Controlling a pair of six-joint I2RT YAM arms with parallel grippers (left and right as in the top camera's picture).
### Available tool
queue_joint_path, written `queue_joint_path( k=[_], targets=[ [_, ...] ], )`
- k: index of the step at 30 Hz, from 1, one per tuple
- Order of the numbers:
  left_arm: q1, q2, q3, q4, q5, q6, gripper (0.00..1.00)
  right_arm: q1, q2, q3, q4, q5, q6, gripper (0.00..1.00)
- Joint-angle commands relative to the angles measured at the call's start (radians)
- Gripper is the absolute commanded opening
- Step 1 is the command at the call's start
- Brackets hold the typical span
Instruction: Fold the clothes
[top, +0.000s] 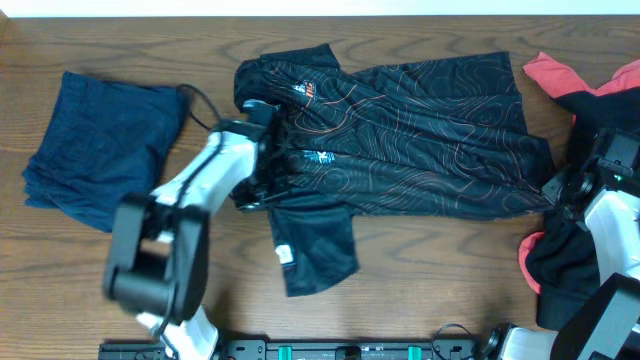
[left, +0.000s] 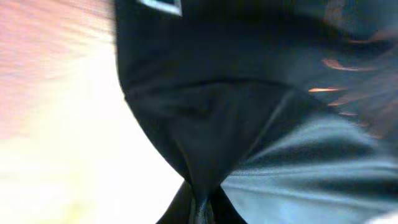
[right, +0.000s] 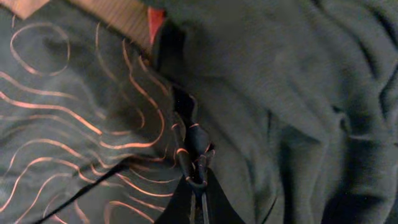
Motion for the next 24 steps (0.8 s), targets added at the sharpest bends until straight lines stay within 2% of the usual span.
queue_joint_path(
  k=[1,11,24],
  targets=[
    [0.046,-0.164,0.027,-0.040,-0.001,0.072,0.06,-0.007,-0.006,0.021,-0.021,-0.056,-0.033,0.01],
    [0.115,-0.538,0.027,-0.134,0.005,0.110,0.06,-0.007,-0.143,0.065,-0.115,-0.127,-0.050,0.01],
    [0.194,-0.714,0.026,-0.400,-0.026,0.110,0.06,-0.008,-0.364,0.066,-0.298,-0.114,-0.058,0.01]
  ],
)
